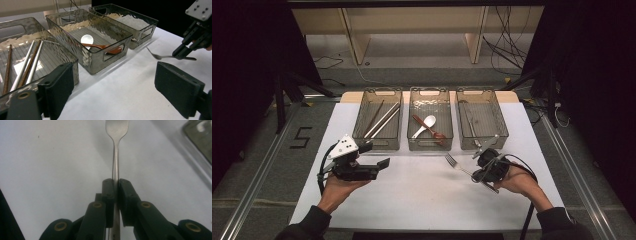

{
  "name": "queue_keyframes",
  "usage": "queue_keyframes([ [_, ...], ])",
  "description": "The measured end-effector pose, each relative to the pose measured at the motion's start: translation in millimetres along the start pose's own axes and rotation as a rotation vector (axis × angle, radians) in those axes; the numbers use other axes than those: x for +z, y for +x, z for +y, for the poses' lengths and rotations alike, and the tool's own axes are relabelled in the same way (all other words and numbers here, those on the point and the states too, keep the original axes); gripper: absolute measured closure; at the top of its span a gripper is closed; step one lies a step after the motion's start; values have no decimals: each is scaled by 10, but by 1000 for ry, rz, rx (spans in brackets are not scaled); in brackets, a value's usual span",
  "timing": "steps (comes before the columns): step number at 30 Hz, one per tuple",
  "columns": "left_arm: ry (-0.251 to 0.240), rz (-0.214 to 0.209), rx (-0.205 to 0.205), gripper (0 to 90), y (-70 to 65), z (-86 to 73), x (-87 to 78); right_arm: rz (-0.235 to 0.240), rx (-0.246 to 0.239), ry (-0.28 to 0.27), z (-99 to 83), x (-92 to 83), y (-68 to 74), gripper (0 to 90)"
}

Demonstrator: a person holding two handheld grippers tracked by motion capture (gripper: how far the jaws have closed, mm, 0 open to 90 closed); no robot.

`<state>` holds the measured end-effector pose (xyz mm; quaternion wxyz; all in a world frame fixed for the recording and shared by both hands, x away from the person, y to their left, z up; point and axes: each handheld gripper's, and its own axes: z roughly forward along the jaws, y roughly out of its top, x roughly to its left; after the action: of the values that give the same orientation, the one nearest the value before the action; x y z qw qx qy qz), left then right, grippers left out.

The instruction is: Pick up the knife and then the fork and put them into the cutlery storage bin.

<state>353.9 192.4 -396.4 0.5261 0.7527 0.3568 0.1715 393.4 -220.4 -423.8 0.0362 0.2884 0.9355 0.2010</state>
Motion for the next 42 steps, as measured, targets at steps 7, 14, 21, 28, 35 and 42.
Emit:
queue_keyframes([
  [7, 0, 0, 2, 154, -3, 0, 0, -5, 45, -81, -17, -110, -74, 840],
  [14, -1, 0, 2, 154, -2, 0, 1, -25, 70, -133, -23, -158, -122, 840],
  [21, -1, 1, 3, 154, -8, 1, 4, -40, 102, -189, -30, -238, -181, 840],
  [28, 0, 2, 2, 154, -5, -1, 1, -45, 139, -243, -28, -324, -265, 840],
  [35, 0, 3, 0, 154, 1, -4, 3, -62, 177, -290, -11, -403, -363, 840],
  [42, -3, 6, -3, 154, 4, -5, 1, -87, 210, -311, 21, -444, -476, 840],
])
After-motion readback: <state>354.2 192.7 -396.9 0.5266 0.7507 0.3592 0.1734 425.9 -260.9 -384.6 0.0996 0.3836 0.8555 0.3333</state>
